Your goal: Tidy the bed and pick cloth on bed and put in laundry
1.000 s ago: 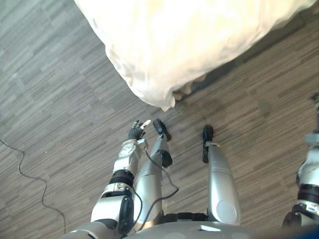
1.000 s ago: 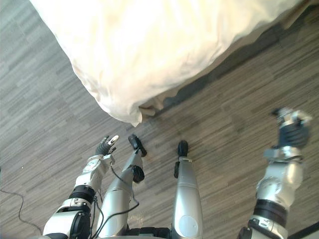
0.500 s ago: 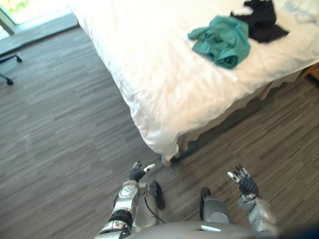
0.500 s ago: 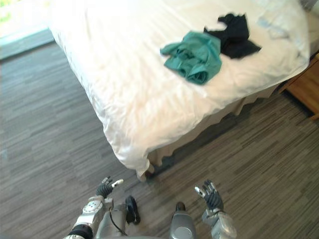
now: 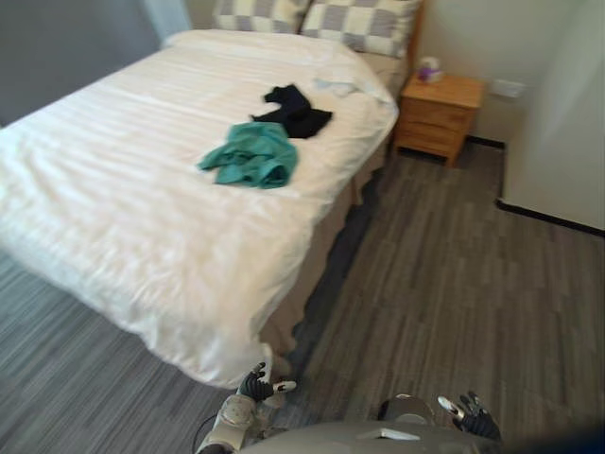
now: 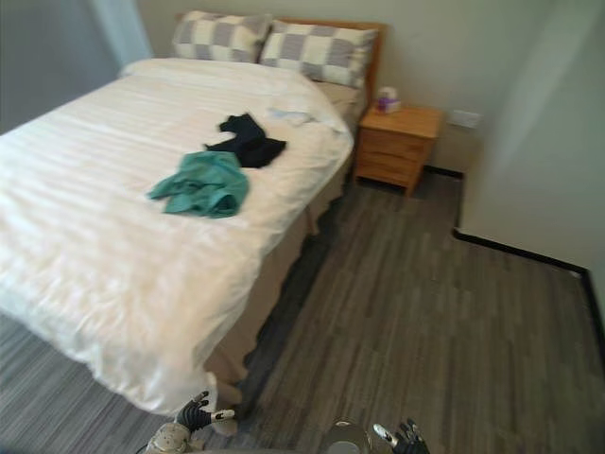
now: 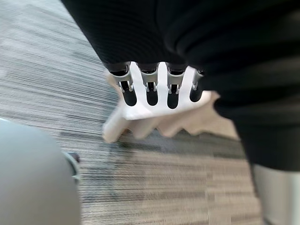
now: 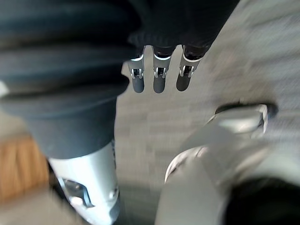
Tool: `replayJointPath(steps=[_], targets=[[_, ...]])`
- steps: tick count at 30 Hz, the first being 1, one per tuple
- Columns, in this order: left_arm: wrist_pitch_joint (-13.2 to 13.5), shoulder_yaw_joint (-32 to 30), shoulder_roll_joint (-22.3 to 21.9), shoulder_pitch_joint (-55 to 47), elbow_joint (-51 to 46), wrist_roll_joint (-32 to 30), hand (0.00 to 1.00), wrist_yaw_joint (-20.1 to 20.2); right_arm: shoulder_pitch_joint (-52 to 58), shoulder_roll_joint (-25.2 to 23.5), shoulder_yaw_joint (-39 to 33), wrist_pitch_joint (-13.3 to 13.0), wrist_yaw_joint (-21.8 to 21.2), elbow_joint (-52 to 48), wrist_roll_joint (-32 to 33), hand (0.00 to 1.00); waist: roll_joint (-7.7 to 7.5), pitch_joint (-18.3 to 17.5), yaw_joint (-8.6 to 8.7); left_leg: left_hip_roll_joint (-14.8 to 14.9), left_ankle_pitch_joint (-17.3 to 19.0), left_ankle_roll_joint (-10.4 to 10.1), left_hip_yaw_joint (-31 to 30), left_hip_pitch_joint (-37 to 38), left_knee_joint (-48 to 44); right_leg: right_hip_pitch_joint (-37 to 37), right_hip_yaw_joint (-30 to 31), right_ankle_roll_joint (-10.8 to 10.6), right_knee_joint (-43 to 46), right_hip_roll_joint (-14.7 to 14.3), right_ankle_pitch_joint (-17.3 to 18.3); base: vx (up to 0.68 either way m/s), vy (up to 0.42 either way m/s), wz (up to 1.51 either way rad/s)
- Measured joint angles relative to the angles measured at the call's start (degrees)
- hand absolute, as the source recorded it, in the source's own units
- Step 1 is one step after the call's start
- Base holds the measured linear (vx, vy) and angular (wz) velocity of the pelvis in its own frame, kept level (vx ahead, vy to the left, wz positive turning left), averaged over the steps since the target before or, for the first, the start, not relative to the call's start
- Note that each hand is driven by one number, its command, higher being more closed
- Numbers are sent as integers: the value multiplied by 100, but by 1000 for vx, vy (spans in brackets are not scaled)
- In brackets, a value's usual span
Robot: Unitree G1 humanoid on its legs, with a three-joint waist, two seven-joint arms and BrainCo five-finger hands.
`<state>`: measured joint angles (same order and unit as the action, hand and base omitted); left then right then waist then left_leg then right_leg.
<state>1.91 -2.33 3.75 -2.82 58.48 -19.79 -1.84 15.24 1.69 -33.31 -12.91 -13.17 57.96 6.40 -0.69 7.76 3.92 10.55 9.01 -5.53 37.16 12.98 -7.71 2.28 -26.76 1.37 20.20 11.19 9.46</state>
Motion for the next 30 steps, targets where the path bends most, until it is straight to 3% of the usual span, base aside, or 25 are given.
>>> replayJointPath(steps=[2,5,6,7,9,11,12,13,14,15,17,18,20,22,25,26,30], targets=[[51,90,-74,6,18,0,0,-60,-39,115,-71,3,-15,210,-9,0,236,28,22,154,-9,-13,-297,19,201,-395,211,-30,-1238,-676,-570,16,-92,-67],[139,106,-13,-19,17,90,0,-114,-177,23,-202,3,-107,277,-206,0,197,59,18,269,-85,-170,-66,171,249,-916,460,-96,-2624,-1155,-1175,9,-58,-58],[158,106,-14,5,12,130,0,-117,-227,14,-202,3,-151,277,-237,0,237,91,16,285,-72,-190,19,236,230,-906,537,-59,-2624,-1177,-1191,-25,11,-48],[214,103,-2,46,22,142,0,-116,-273,-12,-202,3,-214,272,-284,0,177,153,29,360,-10,-242,47,228,79,-908,625,-51,-2625,-1224,-1185,-35,25,-52],[301,-4,1,39,22,343,0,-118,-363,-33,-190,4,-250,341,-342,0,154,203,-7,398,19,-166,-396,172,-323,-906,922,-22,-2621,-1257,-1214,24,-7,-73],[360,-75,6,-5,20,614,0,-164,-484,14,-44,38,-248,427,-351,0,120,230,-40,351,69,20,-1272,-1,-858,-871,1384,8,-2618,-1278,-1261,78,-26,-111],[403,-70,-22,-32,25,801,0,-232,-583,123,83,106,-250,510,-386,0,118,284,-69,168,325,162,-1940,-10,-937,-875,1750,74,-2618,-1283,-1303,78,85,-143],[459,-50,-51,-39,34,937,0,-242,-680,194,156,180,-245,571,-387,0,244,335,-83,-113,596,231,-2486,41,-897,-873,2087,90,-2618,-1307,-1356,59,125,-143],[484,-35,-69,-50,34,978,0,-239,-691,232,178,199,-244,568,-387,0,304,352,-67,-209,686,268,-2622,40,-845,-874,2193,87,-2619,-1317,-1377,-15,198,-131],[551,9,-94,-59,31,1030,0,-240,-646,296,204,220,-243,555,-422,0,473,428,-20,-288,796,347,-2730,-5,-587,-886,2299,36,-2622,-1409,-1423,-58,162,-81],[610,1,-77,-100,28,1052,0,-230,-597,245,196,236,-231,563,-447,0,511,424,-26,-211,967,292,-2594,96,-505,-927,2203,14,-2621,-1464,-1443,-36,164,-48],[626,-10,-46,-104,22,1135,0,-232,-472,99,151,247,-218,539,-444,0,530,360,-23,-208,959,304,-2471,120,-452,-963,1802,22,-2588,-1372,-1448,47,159,-25],[622,-9,48,-109,24,1122,0,-228,-411,96,180,264,-187,536,-420,0,425,355,-75,-260,951,298,-2371,226,-342,-965,1656,-57,-2619,-1299,-1510,69,152,-26],[622,2,122,-123,34,1121,0,-227,-409,86,201,264,-188,529,-309,0,422,344,-75,-285,914,256,-2403,299,-204,-966,1650,-63,-2620,-1296,-1533,92,101,-8],[615,1,116,-113,147,1122,0,-225,-413,67,185,259,-215,506,-272,0,451,321,-89,-317,847,193,-2572,329,-90,-969,1576,-59,-2621,-1293,-1520,98,44,14],[561,-339,211,-371,247,1008,0,-228,-643,42,304,164,-239,556,-198,0,272,247,-296,-470,699,154,-3172,414,158,-986,1395,-190,-2624,-1125,-1468,56,14,9],[561,-351,207,-392,248,1008,0,-228,-638,42,303,164,-239,555,-198,0,272,245,-297,-470,699,155,-3171,405,162,-974,1395,-198,-2624,-1124,-1462,0,0,0]])
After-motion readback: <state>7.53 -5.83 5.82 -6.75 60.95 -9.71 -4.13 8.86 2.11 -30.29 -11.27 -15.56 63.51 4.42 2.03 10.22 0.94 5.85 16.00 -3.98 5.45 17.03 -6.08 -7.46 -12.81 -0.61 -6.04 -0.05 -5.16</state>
